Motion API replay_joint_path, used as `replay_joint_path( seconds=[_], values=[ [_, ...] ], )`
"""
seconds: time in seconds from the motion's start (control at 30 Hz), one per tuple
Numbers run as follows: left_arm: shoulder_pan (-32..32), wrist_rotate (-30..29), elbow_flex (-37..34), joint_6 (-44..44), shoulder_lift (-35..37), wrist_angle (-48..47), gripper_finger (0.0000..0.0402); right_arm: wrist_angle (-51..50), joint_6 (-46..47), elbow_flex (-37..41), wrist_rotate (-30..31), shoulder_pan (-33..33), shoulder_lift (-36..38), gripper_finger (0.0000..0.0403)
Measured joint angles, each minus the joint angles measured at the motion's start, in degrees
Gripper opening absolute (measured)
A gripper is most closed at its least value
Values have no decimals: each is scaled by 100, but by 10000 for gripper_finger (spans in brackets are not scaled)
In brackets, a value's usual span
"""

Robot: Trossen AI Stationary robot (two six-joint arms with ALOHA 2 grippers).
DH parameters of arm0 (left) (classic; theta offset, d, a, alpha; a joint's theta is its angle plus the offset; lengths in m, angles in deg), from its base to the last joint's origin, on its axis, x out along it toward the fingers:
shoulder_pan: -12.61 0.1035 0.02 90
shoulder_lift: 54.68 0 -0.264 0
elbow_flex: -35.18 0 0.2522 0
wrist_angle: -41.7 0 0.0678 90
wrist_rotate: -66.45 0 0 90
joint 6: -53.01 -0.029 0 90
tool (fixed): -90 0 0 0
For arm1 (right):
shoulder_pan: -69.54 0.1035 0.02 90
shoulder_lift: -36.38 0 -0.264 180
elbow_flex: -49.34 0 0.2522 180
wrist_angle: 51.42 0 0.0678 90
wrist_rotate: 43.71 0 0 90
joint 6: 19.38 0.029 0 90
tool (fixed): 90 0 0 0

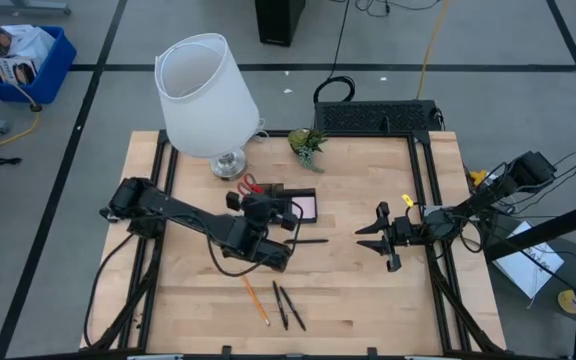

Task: Pick and place office supplies into organizer
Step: Put the right pencil into the black desk organizer

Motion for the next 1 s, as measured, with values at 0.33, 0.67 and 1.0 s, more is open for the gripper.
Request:
replay_joint_path(
  seconds=[0.33, 0.67, 1.0],
  values=[
    [122, -917, 0, 0, 2, -202, 37, 0, -1, 0, 0, 0, -1, 116],
    [459, -801, -16, 471, 79, -621, 37, 0, -1, 0, 0, -2, -2, 116],
    [796, -605, -199, 849, 81, -680, 37, 0, 0, 0, 0, -1, -1, 116]
  ],
)
